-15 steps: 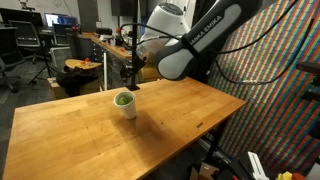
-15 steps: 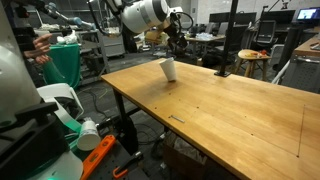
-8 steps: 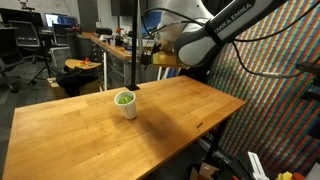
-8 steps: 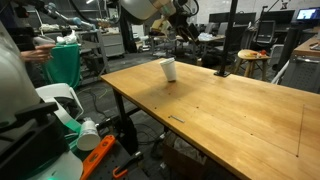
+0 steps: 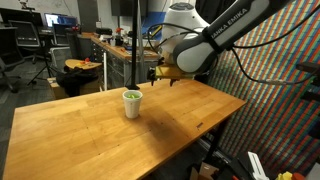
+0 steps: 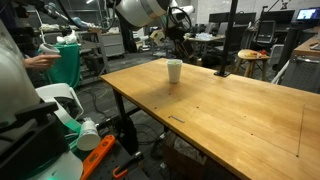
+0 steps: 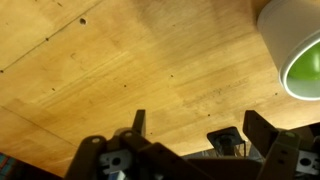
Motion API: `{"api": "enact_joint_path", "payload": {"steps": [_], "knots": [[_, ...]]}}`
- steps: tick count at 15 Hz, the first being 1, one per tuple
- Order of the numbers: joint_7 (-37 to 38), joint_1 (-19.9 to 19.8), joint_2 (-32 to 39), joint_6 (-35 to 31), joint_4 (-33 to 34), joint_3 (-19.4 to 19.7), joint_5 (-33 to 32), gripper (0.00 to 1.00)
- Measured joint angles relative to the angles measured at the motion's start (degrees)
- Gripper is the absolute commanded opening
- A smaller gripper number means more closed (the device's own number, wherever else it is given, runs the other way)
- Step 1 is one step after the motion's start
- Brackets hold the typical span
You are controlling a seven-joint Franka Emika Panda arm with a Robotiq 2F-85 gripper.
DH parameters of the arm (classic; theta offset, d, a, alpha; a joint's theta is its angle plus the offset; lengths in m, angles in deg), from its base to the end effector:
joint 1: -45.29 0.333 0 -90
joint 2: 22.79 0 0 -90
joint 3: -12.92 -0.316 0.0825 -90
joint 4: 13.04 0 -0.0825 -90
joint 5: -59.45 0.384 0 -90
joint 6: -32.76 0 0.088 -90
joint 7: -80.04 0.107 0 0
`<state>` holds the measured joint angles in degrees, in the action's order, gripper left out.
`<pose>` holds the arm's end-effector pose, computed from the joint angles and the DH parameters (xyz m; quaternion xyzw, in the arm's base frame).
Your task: Pick up the pearl from the table and put it in the white cup.
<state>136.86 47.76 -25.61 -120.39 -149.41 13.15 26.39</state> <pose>0.5164 0.0367 0.3731 0.9442 -0.2303 0.2257 0.0673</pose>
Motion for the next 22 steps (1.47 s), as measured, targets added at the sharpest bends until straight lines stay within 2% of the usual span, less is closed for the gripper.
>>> {"api": "enact_joint_path", "payload": {"steps": [3,22], "knots": [[-0.2,-0.1,1.3,0.1,-0.3,-0.2,2.0,1.0],[-0.2,-0.1,1.9,0.1,-0.3,-0.2,2.1,1.0]]}}
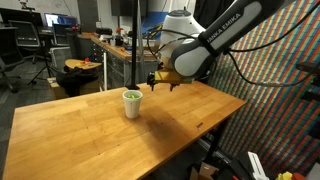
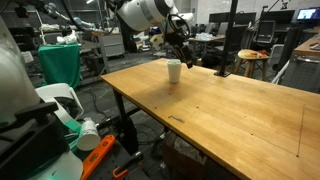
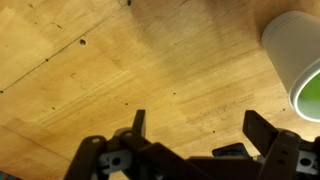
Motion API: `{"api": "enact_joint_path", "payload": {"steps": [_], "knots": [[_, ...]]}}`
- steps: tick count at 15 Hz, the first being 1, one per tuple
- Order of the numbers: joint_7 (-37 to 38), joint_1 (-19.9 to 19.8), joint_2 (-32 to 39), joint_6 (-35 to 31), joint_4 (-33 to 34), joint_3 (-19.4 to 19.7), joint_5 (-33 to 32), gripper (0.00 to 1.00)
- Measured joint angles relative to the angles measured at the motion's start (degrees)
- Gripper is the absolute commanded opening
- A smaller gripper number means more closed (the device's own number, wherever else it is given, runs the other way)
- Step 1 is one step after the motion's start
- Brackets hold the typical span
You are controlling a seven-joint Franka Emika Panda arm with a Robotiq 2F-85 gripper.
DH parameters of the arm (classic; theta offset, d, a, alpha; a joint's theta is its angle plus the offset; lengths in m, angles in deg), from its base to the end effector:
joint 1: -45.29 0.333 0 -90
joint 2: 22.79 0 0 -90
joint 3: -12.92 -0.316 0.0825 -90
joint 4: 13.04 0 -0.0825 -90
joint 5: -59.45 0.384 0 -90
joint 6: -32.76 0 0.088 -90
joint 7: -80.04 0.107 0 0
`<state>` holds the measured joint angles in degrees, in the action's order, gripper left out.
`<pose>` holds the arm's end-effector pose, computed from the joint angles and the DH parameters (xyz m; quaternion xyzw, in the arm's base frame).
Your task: Pick up the pearl from the table and put it in the white cup.
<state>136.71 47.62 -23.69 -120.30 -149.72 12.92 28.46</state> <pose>0.5161 0.0364 0.3536 0.9468 -0.2417 0.2025 0.0640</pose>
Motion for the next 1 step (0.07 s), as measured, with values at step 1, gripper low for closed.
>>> {"api": "enact_joint_path", "payload": {"steps": [1], "knots": [[0.0,0.0,0.0,0.0,0.0,0.0,0.0,1.0]]}}
